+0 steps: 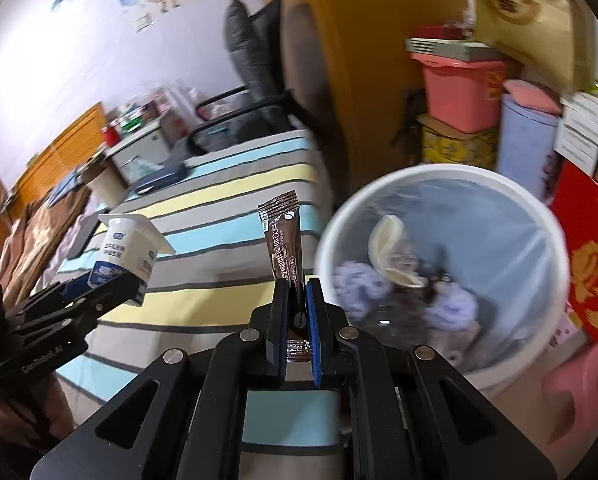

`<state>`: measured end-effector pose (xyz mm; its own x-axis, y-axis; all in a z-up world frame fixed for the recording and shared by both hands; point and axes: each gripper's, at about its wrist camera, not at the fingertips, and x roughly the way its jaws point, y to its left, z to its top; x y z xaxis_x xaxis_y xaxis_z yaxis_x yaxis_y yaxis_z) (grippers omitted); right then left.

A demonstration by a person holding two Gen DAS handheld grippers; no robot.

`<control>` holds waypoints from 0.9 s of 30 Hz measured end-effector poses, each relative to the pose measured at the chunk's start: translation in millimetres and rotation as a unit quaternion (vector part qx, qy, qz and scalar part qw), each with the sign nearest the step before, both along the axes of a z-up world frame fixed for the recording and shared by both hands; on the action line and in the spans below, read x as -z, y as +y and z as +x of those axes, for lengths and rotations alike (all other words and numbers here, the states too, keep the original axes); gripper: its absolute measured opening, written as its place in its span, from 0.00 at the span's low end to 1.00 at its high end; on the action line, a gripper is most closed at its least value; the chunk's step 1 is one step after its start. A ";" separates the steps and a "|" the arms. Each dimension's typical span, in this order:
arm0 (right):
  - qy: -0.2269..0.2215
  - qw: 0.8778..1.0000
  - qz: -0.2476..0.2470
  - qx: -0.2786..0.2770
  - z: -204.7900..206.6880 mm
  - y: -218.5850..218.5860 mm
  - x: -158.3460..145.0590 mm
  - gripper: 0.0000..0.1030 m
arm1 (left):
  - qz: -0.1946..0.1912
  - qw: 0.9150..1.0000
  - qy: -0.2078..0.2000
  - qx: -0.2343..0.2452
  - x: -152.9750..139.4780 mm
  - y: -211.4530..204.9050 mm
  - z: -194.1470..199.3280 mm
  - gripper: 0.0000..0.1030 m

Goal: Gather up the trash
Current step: 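Carry the yogurt cup and chocolate wrapper over the trash bin, then open both tools to drop the yogurt cup and wrapper into the bin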

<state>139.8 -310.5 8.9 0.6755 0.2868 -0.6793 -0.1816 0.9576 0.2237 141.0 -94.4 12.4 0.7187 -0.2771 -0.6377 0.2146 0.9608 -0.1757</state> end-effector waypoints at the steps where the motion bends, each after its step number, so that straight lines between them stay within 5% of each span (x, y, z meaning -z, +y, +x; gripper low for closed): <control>1: 0.001 1.000 0.000 0.007 -0.1 -5.9 0.5 0.11 | -0.001 1.000 0.001 0.007 -0.2 -6.0 2.8 0.51; 27: 0.027 0.994 -0.008 0.110 3.8 -79.4 15.5 0.11 | -0.009 0.990 0.034 0.140 22.6 -124.1 56.8 0.51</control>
